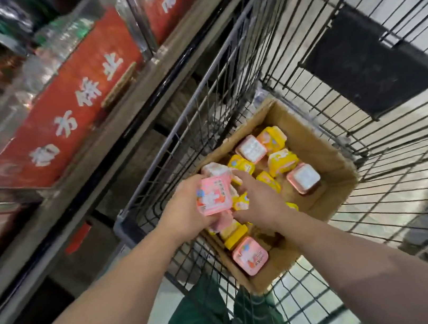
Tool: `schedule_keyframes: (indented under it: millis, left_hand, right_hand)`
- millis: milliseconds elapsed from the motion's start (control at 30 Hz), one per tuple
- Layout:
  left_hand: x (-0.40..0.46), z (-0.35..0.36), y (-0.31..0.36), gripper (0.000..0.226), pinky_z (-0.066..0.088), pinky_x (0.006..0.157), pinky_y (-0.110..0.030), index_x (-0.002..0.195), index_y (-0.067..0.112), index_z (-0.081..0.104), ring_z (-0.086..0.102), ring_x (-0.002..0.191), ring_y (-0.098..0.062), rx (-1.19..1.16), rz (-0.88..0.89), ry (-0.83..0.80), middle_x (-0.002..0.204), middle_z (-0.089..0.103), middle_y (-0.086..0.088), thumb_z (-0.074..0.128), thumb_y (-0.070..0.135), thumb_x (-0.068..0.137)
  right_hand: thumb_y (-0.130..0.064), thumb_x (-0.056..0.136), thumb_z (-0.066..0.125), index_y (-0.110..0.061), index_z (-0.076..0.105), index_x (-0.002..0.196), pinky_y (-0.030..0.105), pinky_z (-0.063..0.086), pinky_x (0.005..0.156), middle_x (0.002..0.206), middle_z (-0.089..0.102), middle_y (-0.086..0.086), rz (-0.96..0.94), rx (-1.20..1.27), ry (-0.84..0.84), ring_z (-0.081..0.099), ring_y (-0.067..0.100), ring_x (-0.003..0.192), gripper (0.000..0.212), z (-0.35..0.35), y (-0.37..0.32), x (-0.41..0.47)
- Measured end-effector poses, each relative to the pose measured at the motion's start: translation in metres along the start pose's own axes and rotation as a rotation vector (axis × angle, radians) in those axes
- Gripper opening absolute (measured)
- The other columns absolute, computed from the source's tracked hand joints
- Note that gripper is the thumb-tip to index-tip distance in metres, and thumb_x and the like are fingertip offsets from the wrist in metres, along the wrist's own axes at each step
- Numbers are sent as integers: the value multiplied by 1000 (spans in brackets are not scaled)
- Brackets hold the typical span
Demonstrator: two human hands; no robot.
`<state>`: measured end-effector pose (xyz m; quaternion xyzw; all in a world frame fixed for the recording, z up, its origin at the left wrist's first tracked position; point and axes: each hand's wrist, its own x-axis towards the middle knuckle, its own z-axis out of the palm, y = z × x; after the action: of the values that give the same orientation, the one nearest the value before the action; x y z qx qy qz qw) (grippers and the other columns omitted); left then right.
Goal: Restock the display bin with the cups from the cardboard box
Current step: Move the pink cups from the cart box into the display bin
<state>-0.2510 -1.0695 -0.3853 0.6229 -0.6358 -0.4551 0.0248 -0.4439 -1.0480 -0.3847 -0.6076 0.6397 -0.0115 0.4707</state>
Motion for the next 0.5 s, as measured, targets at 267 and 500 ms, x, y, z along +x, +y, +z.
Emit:
schedule_keyframes:
  millis: [267, 500]
  left_hand:
    - [-15, -7, -42, 90, 53, 87, -37, 127, 32, 40, 59, 102, -13, 57, -128, 22, 111, 57, 5, 85, 32, 50]
    - [-5, -6, -49, 91, 52, 87, -33, 128, 18, 44, 61, 102, -14, 29, -126, 76, 110, 61, 0, 92, 22, 51]
  right_hand:
    - [-68, 68, 67, -17, 53, 124, 37, 50, 83, 113, 58, 3, 263, 129, -176, 57, 23, 105, 77, 68, 26, 5]
    - [-69, 76, 56, -16, 48, 130, 42, 50, 90, 123, 60, 6, 340, 176, -108, 58, 28, 109, 76, 91, 17, 19]
